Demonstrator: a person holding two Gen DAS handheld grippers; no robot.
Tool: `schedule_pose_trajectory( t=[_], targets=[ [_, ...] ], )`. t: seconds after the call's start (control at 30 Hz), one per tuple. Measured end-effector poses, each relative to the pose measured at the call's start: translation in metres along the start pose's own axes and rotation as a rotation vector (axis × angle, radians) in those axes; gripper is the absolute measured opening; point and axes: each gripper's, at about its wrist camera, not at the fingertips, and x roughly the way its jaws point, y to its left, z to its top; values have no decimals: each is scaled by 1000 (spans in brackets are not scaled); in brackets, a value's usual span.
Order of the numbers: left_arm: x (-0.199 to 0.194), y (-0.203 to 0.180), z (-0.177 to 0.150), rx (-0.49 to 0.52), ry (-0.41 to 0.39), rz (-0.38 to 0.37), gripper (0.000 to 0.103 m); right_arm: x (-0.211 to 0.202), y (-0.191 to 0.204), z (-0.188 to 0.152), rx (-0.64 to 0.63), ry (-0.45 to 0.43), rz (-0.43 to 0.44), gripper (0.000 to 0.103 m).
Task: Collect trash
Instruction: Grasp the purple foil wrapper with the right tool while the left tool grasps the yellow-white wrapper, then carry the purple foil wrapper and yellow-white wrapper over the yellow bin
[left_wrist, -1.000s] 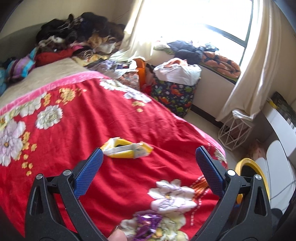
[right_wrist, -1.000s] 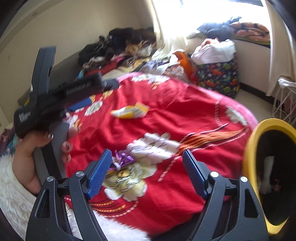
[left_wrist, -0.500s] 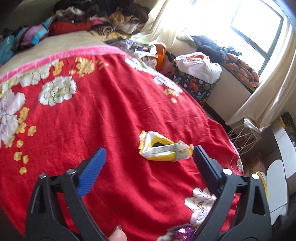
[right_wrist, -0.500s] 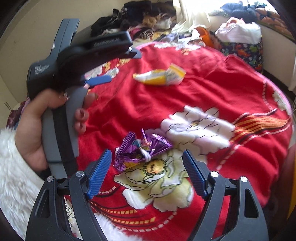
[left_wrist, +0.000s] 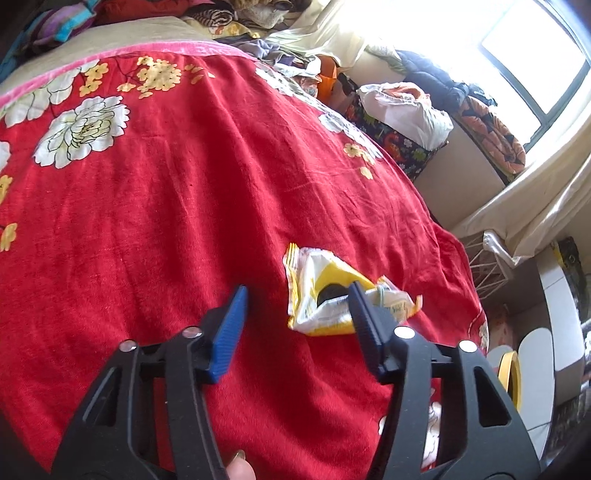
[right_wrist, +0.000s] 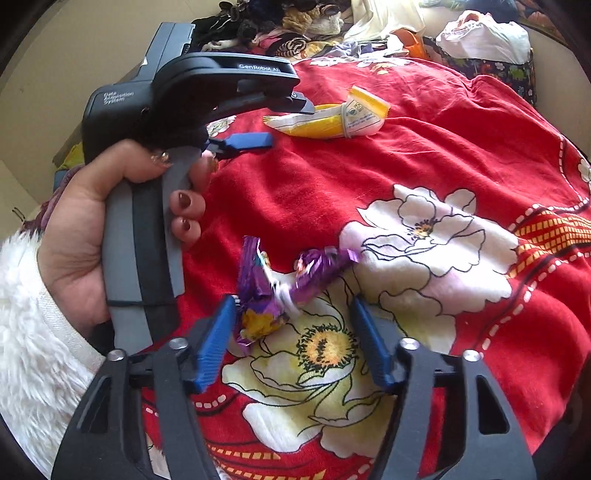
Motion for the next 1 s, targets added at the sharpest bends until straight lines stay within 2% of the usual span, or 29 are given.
schedule_pose_trajectory(
  t=[0.03,0.1,0.23,0.27,0.63,1.0],
  targets=[
    [0,1,2,-6,-2,-5,37,1,-1,0,5,-1,6,44],
    [-2,0,2,-5,-2,-5,21,-1,-5,-1,25,-4,25,35],
    [-10,-3,-1,2,-4,-26,7,-5,-11,-1,56,-20,46,21],
    [-12,-3,-2,6,-4,-32,5,-6,-12,-1,57,-27,50,21],
    [-36,-25,-22,27,-20,-104,3,-47,-32,-5,104,-123,54,19],
    [-50,-70,-33,108,-37,-154,3,-117,-65,-10,119,-263,-50,19]
  ],
)
